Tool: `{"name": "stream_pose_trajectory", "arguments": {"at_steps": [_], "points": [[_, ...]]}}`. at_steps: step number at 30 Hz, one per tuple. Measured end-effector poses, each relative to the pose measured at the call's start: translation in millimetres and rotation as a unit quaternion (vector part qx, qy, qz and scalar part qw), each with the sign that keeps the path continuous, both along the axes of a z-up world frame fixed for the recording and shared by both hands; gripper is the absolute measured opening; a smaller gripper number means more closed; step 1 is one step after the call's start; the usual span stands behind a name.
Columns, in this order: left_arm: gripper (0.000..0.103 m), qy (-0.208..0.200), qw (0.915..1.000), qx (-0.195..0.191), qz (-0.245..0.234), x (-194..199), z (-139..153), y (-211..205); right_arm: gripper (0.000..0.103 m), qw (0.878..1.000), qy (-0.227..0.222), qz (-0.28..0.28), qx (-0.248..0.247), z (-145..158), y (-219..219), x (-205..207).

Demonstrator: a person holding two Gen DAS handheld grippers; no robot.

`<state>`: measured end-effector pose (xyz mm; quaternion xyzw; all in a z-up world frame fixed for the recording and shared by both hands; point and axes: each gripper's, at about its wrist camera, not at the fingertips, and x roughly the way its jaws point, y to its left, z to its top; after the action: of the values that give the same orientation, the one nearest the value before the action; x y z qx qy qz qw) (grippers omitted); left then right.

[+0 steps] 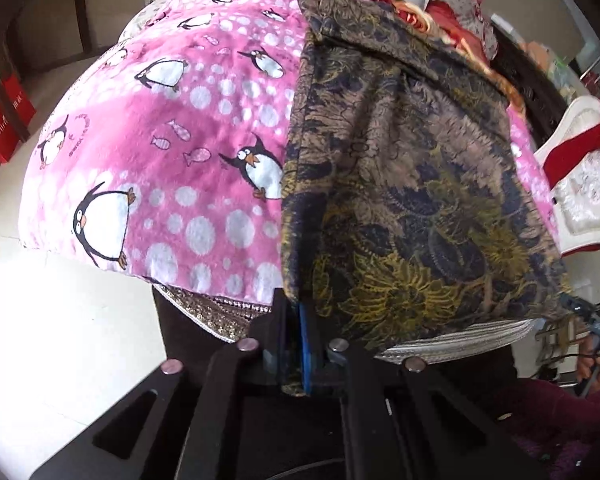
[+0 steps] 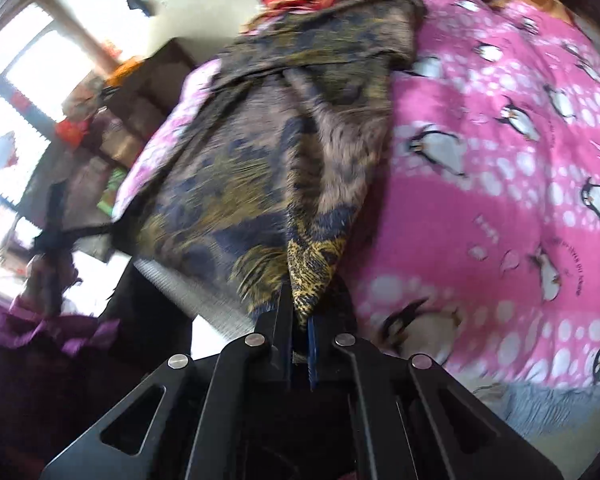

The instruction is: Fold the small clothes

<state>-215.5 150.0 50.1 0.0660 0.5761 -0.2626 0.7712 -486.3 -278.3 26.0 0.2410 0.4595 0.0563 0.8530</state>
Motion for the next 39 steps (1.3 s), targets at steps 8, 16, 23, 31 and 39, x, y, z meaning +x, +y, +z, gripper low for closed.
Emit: {"name": "stream_pose_trajectory", "arguments": {"at_steps": [8, 16, 23, 31, 39], "points": [[0.037, -0.023, 0.9985, 0.046, -0.016, -6.9, -11.5, -20.1, 0.014, 0.997, 0.021, -0.053, 0.057, -20.0, -18.3, 1.1], [0.045, -0.033, 0.9975, 0.059, -0.021, -10.6, -16.8, -28.4, 0.025, 0.997, 0.031, -0.040, 0.051, -18.4, -11.0, 8.4], [0.047, -0.032, 0.9976, 0.058, -0.022, -8.6, -19.3, -28.1, 0.025, 0.996, 0.033, -0.048, 0.063, -22.7, -13.0, 9.1], [0.047, -0.035, 0.9970, 0.063, -0.027, -11.0, -20.4, -31.8, 0.004, 0.999, 0.031, -0.020, -0.013, -14.8, 2.8, 13.1], [0.006, -0.004, 0.9993, 0.024, -0.029, -7.0, -10.3, -18.3, 0.002, 1.000, -0.006, -0.011, 0.004, 3.6, 4.0, 16.1]]}}
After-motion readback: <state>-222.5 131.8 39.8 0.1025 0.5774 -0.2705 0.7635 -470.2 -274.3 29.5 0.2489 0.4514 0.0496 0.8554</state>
